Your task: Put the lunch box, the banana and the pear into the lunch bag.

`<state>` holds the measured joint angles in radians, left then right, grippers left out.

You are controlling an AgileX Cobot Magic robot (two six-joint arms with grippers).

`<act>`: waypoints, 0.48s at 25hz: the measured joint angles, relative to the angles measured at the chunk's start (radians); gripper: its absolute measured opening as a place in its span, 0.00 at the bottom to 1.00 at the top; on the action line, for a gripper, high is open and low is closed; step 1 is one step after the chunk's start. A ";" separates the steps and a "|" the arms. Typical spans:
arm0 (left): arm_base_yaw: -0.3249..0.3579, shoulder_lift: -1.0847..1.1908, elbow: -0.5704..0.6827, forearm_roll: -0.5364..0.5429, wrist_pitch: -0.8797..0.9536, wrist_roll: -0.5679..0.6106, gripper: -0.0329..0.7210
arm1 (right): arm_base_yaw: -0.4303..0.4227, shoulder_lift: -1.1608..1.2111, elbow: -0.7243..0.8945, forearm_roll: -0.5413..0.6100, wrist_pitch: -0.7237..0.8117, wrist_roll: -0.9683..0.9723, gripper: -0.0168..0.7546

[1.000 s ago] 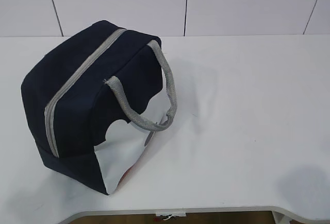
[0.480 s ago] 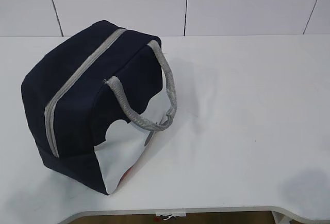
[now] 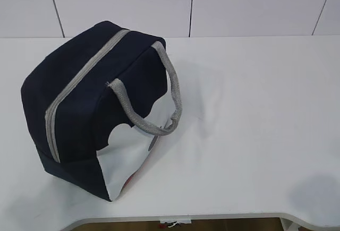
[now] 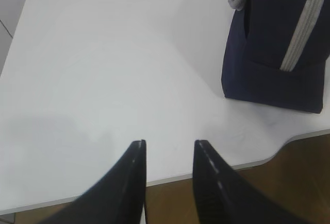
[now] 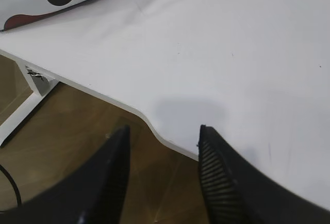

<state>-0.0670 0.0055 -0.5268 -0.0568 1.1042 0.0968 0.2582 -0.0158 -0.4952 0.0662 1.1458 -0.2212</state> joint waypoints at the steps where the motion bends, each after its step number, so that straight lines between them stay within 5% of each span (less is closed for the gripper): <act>1: 0.000 0.000 0.000 0.000 0.000 0.000 0.35 | -0.007 0.000 0.000 0.000 0.000 0.000 0.49; 12: 0.000 0.000 0.000 0.000 0.000 0.000 0.35 | -0.170 0.000 0.000 0.000 0.000 0.002 0.49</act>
<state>-0.0670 0.0055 -0.5268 -0.0568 1.1042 0.0968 0.0882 -0.0158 -0.4952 0.0662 1.1458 -0.2195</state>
